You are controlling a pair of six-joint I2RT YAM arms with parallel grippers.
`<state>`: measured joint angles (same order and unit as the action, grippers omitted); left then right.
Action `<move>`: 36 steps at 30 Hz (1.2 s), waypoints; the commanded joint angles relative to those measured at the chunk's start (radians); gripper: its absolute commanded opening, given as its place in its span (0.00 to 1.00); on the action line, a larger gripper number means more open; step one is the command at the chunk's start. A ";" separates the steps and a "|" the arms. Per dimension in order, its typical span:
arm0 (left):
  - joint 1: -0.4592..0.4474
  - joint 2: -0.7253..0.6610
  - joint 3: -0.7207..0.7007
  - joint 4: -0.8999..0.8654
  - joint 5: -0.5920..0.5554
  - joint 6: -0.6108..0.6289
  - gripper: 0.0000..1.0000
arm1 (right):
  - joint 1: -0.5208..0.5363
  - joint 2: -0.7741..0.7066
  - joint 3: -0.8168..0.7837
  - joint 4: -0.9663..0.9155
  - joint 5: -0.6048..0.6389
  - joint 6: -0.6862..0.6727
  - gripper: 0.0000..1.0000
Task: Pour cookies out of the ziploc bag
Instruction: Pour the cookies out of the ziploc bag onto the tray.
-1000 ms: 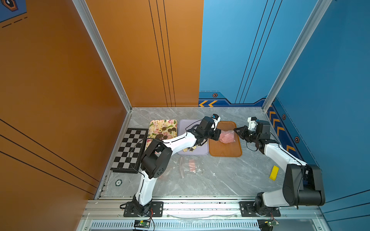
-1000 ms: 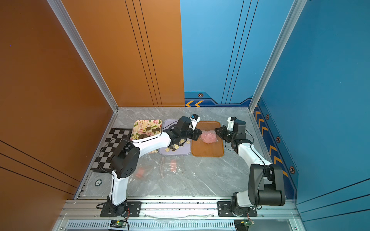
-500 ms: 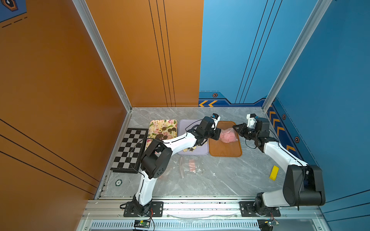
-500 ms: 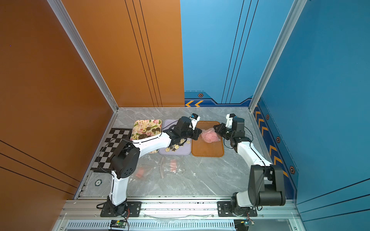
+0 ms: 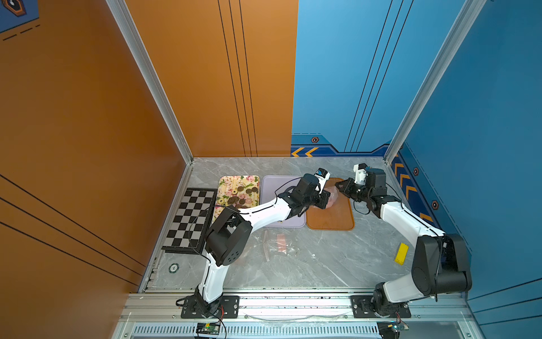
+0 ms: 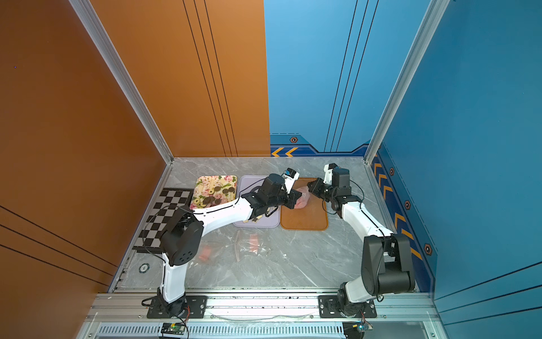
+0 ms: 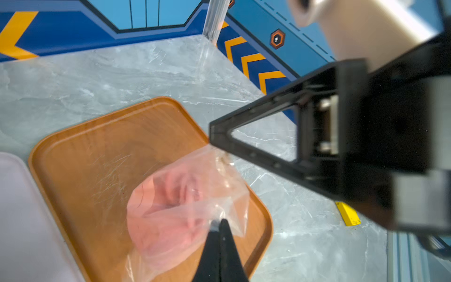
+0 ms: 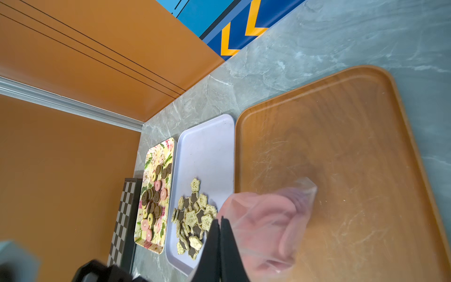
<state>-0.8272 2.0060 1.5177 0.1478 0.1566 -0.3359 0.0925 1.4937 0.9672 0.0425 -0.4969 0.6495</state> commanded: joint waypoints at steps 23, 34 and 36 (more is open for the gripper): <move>0.011 -0.035 -0.149 0.231 -0.052 0.003 0.00 | 0.043 -0.154 -0.156 0.090 0.194 0.015 0.00; -0.025 0.001 -0.180 0.344 -0.141 0.040 0.00 | 0.082 -0.196 -0.211 0.139 0.224 0.013 0.00; -0.019 0.019 -0.177 0.325 -0.123 0.025 0.00 | 0.086 -0.172 -0.181 0.111 0.172 0.017 0.00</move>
<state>-0.8463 2.0144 1.3342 0.4500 0.0631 -0.3252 0.1776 1.2919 0.7616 0.1505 -0.3073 0.6704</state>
